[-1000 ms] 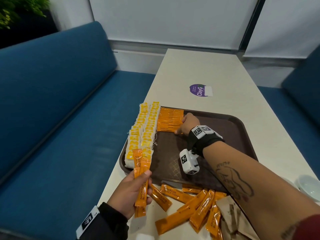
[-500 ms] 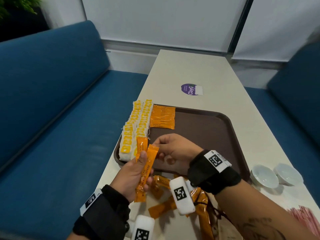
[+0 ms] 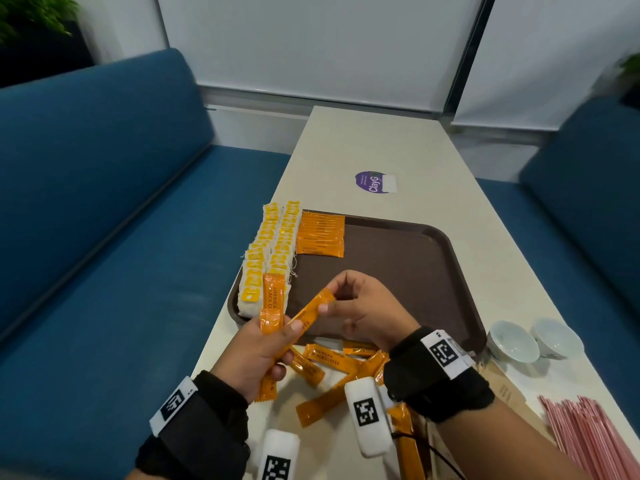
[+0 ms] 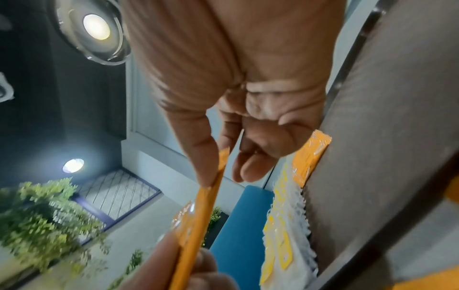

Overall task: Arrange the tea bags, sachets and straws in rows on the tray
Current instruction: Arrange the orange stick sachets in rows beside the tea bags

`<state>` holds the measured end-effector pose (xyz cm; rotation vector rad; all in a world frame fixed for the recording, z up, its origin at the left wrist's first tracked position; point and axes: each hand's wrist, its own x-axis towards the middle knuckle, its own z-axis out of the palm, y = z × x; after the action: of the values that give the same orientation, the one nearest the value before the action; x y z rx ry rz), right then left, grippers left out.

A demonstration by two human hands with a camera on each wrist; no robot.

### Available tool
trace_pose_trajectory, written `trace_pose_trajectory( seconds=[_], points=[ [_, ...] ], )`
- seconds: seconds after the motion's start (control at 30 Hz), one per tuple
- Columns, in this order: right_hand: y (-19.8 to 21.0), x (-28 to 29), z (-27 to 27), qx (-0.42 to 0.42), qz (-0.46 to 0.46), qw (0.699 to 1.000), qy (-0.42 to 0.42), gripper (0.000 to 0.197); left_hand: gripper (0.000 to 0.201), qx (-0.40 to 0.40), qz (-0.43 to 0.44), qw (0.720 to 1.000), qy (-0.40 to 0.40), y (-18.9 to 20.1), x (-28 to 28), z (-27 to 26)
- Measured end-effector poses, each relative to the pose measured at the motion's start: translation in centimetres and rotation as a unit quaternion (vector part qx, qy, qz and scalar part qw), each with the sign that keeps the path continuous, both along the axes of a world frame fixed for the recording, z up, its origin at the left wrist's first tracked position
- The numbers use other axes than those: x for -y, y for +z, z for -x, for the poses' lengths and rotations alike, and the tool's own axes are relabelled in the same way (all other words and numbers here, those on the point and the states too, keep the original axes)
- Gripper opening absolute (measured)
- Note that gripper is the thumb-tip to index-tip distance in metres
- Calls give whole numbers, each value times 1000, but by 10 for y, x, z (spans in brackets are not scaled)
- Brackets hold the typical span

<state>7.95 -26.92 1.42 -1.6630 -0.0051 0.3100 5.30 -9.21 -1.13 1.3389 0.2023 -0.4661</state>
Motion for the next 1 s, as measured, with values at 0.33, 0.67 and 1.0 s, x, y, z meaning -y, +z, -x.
trace_pose_trajectory(
  seconds=[0.33, 0.67, 1.0],
  points=[
    [30, 27, -54, 68, 218, 973, 35, 9, 28, -46, -26, 998, 42, -2, -9, -9],
    [-38, 30, -151, -32, 320, 945, -63, 15, 19, -92, 5, 995, 45, -12, -9, -9],
    [-44, 11, -176, -57, 397, 915, -37, 18, 14, -105, 10, 993, 50, -14, -12, -11]
  ],
)
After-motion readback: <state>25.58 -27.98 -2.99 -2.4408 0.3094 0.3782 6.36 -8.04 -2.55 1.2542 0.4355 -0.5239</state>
